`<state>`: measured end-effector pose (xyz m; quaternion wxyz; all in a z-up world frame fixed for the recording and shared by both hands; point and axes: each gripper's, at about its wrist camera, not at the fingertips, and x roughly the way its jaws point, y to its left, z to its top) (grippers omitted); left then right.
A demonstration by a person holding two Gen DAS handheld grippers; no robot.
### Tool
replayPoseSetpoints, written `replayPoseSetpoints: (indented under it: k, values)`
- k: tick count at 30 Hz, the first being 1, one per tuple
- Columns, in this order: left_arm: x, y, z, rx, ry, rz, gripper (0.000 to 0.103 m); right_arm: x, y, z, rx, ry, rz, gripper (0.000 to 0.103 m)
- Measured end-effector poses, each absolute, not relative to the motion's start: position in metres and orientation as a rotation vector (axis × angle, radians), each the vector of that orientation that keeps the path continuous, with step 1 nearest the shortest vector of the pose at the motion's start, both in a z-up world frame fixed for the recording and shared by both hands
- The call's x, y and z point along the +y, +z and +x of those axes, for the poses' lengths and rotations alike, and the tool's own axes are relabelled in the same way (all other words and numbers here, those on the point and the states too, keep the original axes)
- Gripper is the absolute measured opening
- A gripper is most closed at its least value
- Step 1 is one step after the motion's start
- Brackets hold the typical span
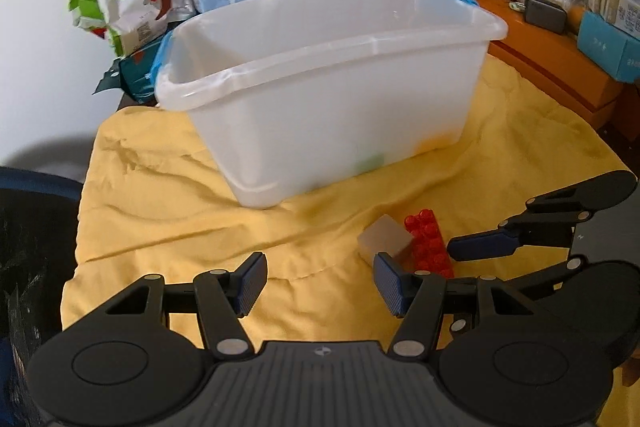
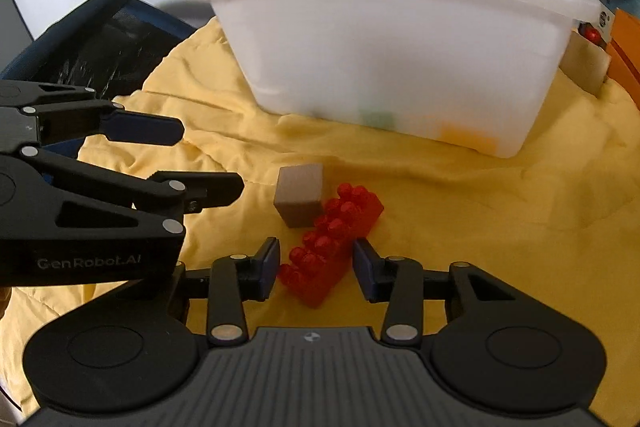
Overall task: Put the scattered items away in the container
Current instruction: 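Grasp the red block with the right tool while the left tool grasps the tan block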
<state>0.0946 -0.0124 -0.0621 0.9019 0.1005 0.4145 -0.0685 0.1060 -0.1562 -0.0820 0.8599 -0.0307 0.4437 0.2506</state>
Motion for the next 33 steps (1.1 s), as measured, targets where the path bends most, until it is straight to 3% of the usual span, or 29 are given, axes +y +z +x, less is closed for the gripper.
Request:
replayPoseSetpoints:
  k: [4,6,11,19,28,30,32,33]
  values:
    - [-0.003,-0.058,0.090,0.845,-0.104,0.180,0.063,-0.154,-0.084,0.112,0.963,0.450,-0.052,0.052]
    - [0.000,-0.056,0.087,0.844,-0.102,0.171,0.063,-0.154,-0.091,0.112,0.982,0.441,-0.042,0.050]
    - [0.000,-0.056,0.084,0.844,-0.127,0.179,0.063,-0.166,-0.090,0.107,0.947,0.426,0.005,0.028]
    - [-0.037,-0.082,0.093,0.861,-0.224,0.255,0.063,-0.202,-0.073,0.101,0.893,0.372,-0.020,0.027]
    - [-0.060,-0.103,0.116,0.872,-0.227,0.236,0.062,-0.221,-0.092,0.100,0.949,0.327,-0.041,0.027]
    - [-0.059,-0.106,0.119,0.873,-0.232,0.236,0.056,-0.219,-0.093,0.100,0.945,0.326,-0.050,0.028]
    - [-0.059,-0.109,0.121,0.871,-0.239,0.234,0.043,-0.217,-0.092,0.101,0.939,0.329,-0.059,0.031]
    - [-0.058,-0.110,0.121,0.868,-0.239,0.235,0.043,-0.216,-0.092,0.101,0.936,0.330,-0.063,0.031]
